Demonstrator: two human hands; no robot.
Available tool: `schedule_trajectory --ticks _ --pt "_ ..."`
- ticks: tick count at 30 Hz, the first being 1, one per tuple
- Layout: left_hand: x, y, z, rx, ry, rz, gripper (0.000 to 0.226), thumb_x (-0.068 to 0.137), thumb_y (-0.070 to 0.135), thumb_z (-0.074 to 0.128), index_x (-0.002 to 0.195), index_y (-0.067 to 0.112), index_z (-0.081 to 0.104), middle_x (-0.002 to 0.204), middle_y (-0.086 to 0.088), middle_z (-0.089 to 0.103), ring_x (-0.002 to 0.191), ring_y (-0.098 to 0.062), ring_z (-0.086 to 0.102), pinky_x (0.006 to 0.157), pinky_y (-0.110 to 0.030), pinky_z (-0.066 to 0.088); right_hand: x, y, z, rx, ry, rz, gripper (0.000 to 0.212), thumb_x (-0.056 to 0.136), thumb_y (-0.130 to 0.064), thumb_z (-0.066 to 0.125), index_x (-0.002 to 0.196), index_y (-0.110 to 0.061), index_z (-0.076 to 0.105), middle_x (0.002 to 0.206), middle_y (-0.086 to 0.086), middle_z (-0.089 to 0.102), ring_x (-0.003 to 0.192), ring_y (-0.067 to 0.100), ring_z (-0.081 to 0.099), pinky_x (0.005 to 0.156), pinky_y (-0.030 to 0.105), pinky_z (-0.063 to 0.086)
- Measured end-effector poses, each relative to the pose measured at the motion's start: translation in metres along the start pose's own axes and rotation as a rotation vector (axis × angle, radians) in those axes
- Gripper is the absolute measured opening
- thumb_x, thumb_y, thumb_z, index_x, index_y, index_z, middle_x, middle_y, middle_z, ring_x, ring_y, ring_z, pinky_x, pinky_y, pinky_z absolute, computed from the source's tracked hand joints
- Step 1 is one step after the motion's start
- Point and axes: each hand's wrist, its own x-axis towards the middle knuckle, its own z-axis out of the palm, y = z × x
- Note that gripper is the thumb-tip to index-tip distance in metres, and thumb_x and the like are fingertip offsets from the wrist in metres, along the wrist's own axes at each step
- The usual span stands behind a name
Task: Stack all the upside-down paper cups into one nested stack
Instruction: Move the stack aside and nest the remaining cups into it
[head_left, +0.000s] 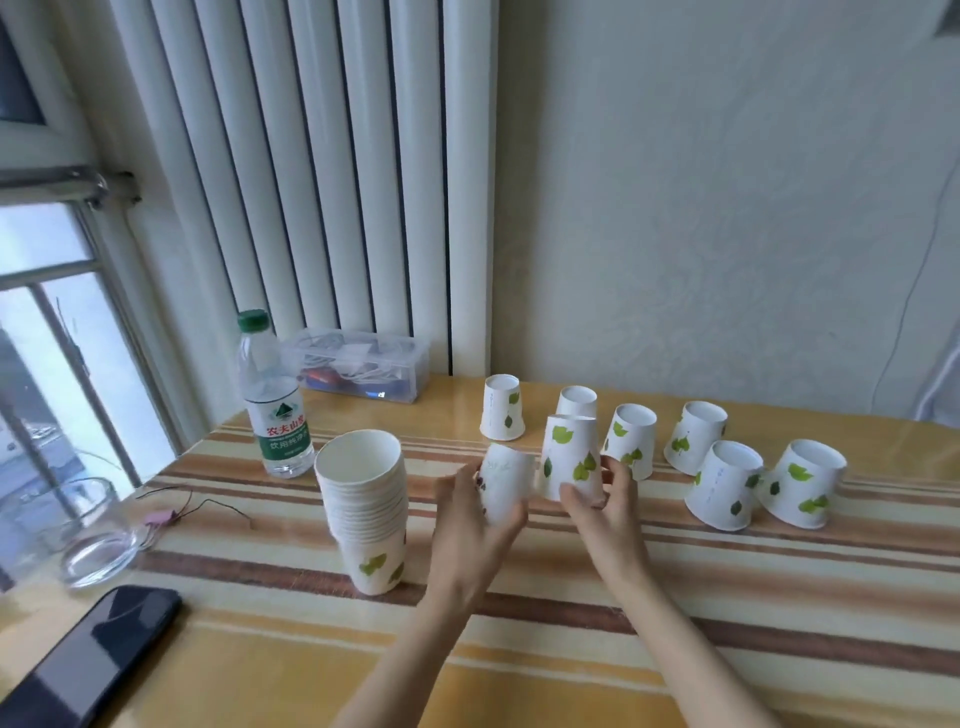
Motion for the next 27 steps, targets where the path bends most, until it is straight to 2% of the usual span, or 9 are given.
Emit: schedule_trajectory --ticks 3,6,8,11,12,14,16,20,27 --pt "-0.043 0.026 -0.032 0.031 0.007 0.053 0.073 0.066 0.056 0.064 0.13 0.028 0.043 0.115 0.004 0.049 0.1 -0.005 0.046 0.074 -0.006 0.037 -0.019 -0.027 -0.006 0.101 -0.019 0.001 0.05 0.081 -0.023 0.064 0.122 -0.016 0.038 0.108 -0.008 0.051 0.088 -0.004 0.052 0.063 0.002 0.04" --pt "-0.069 0.052 -0.081 -0.029 0.096 0.034 0.064 0.064 0.043 0.078 0.113 0.022 0.044 0.102 0.009 0.055 0.092 -0.007 0.053 0.067 -0.004 0.039 -0.035 -0.051 -0.002 0.121 -0.041 -0.003 0.047 0.078 -0.031 0.064 0.112 -0.016 0.034 0.1 -0.008 0.047 0.086 0.006 0.051 0.067 0.014 0.04" --pt "-0.068 0.068 -0.122 -0.024 0.15 0.075 0.056 0.06 0.041 0.081 0.101 0.022 0.047 0.096 0.01 0.056 0.088 -0.007 0.055 0.067 -0.008 0.042 -0.044 -0.061 0.003 0.124 -0.067 -0.01 0.049 0.074 -0.035 0.062 0.109 -0.015 0.035 0.101 -0.005 0.048 0.088 0.009 0.051 0.069 0.021 0.04" --pt "-0.049 0.086 -0.173 0.01 0.194 0.165 0.056 0.058 0.046 0.079 0.102 0.023 0.053 0.107 0.001 0.055 0.097 -0.018 0.056 0.086 -0.032 0.051 -0.052 -0.074 0.01 0.123 -0.085 -0.029 0.05 0.074 -0.036 0.062 0.114 -0.015 0.04 0.104 -0.007 0.053 0.094 0.011 0.052 0.073 0.025 0.039" --pt "-0.04 0.091 -0.185 0.041 0.194 0.161 0.053 0.062 0.043 0.079 0.104 0.023 0.055 0.109 -0.001 0.052 0.097 -0.018 0.054 0.087 -0.029 0.05 -0.055 -0.079 0.012 0.119 -0.087 -0.038 0.051 0.073 -0.038 0.06 0.115 -0.016 0.042 0.101 -0.011 0.054 0.093 0.008 0.053 0.072 0.023 0.039" --pt "-0.021 0.098 -0.2 0.135 0.138 0.133 0.044 0.069 0.037 0.077 0.105 0.022 0.056 0.112 -0.005 0.048 0.092 -0.016 0.051 0.076 -0.013 0.047 -0.056 -0.085 0.017 0.109 -0.096 -0.05 0.047 0.075 -0.038 0.059 0.115 -0.018 0.046 0.098 -0.015 0.054 0.094 0.008 0.053 0.072 0.021 0.039" --pt "-0.002 0.102 -0.206 0.249 0.033 0.111 0.039 0.072 0.035 0.074 0.104 0.024 0.056 0.112 -0.007 0.045 0.095 -0.023 0.051 0.072 -0.02 0.047 -0.055 -0.088 0.02 0.092 -0.103 -0.051 0.043 0.075 -0.042 0.058 0.113 -0.022 0.049 0.103 -0.009 0.058 0.1 0.016 0.054 0.074 0.025 0.041" --pt "0.029 0.1 -0.196 0.531 -0.116 0.11 0.05 0.075 0.031 0.071 0.121 0.025 0.052 0.114 -0.008 0.041 0.112 -0.033 0.044 0.088 -0.033 0.04 -0.051 -0.085 0.021 0.099 -0.09 -0.061 0.045 0.07 -0.047 0.055 0.11 -0.026 0.051 0.116 0.001 0.057 0.107 0.02 0.053 0.086 0.032 0.042" --pt "0.035 0.081 -0.163 0.714 -0.363 0.112 0.09 0.076 0.05 0.066 0.147 0.022 0.018 0.155 -0.005 0.028 0.142 -0.026 0.024 0.115 -0.046 0.021 -0.046 -0.074 0.013 0.112 -0.077 -0.085 0.043 0.073 -0.044 0.056 0.112 -0.027 0.052 0.118 0.002 0.055 0.111 0.019 0.052 0.081 0.026 0.042"
